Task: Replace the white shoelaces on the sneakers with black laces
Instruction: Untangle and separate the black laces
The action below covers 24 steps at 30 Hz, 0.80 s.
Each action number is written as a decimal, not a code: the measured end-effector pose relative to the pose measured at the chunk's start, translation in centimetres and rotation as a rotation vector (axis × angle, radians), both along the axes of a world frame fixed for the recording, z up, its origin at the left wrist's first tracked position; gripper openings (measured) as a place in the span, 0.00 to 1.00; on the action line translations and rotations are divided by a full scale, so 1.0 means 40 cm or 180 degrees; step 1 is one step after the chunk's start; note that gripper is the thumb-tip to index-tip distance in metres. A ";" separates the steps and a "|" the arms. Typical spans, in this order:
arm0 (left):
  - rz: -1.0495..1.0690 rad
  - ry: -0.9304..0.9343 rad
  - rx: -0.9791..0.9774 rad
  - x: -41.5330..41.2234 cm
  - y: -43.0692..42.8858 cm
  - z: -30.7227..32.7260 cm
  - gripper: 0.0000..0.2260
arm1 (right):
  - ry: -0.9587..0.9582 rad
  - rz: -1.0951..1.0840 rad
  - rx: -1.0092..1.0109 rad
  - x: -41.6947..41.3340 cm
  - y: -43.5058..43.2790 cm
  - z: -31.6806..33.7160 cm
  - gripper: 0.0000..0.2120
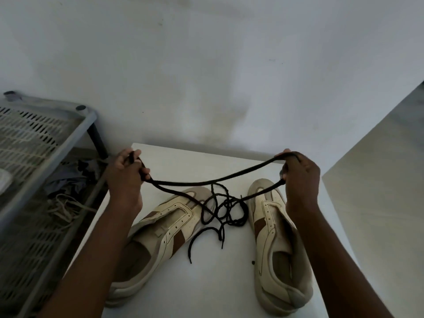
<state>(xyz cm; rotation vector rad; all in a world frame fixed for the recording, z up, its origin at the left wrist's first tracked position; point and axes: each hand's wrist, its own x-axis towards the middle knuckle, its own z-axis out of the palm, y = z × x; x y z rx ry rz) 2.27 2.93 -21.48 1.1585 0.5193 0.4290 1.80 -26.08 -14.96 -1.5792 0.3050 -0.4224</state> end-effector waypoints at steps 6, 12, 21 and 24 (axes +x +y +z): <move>-0.1402 -0.0093 0.0471 -0.040 -0.038 0.044 0.11 | -0.0137 0.0711 0.0149 -0.017 0.053 0.089 0.17; -0.3169 -0.0305 0.1205 -0.100 -0.156 0.091 0.17 | 0.0525 0.2167 -0.0705 -0.044 0.171 0.079 0.14; -0.1933 -0.0004 0.0584 -0.080 -0.169 0.067 0.12 | 0.1112 0.2309 -0.0439 -0.016 0.089 -0.074 0.23; -0.1308 -0.0066 0.0403 -0.056 -0.146 0.050 0.13 | 0.2058 0.2308 -0.2134 -0.009 0.070 -0.174 0.41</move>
